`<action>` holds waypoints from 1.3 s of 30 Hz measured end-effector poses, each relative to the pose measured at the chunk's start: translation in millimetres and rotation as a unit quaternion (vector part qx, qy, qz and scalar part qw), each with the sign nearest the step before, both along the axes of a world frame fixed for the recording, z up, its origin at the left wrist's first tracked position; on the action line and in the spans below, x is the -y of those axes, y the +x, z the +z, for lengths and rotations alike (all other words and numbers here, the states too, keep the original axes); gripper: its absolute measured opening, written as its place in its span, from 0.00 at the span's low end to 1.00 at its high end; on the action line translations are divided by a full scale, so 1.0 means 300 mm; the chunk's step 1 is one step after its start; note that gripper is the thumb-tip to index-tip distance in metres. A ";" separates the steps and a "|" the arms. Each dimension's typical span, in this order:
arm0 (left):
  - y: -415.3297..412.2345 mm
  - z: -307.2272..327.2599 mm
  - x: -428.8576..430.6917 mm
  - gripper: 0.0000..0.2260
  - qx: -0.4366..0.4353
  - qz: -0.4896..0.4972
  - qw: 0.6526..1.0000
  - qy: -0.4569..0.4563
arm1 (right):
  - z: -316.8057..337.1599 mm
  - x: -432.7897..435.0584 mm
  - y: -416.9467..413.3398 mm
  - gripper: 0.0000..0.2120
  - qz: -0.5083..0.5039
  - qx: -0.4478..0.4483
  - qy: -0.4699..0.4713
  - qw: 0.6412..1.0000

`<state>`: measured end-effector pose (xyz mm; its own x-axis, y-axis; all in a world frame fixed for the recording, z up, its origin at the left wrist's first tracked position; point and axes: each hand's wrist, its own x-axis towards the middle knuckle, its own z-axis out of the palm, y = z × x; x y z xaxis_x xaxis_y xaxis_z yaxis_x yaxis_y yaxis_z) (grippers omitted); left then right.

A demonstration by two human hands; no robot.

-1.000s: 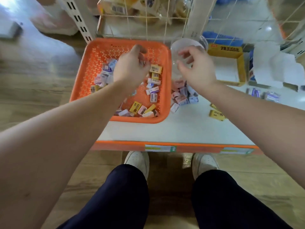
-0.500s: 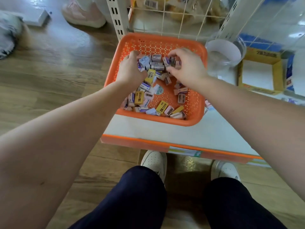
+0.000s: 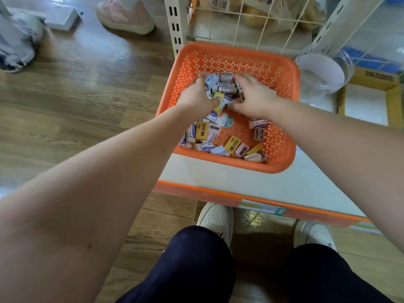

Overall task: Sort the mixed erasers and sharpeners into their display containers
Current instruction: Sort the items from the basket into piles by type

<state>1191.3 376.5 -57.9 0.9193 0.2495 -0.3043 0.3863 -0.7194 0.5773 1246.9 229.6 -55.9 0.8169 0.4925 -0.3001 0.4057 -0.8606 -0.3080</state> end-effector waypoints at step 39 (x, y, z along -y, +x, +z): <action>-0.046 -0.038 -0.038 0.09 0.136 -0.093 0.986 0.000 | 0.021 0.067 -0.066 0.24 0.027 -0.045 0.035 0.998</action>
<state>1177.3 387.9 -69.4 0.9968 0.0681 -0.0408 0.0784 -0.7632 0.6414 1227.0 209.6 -49.5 0.7599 0.5571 -0.3351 0.4184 -0.8136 -0.4037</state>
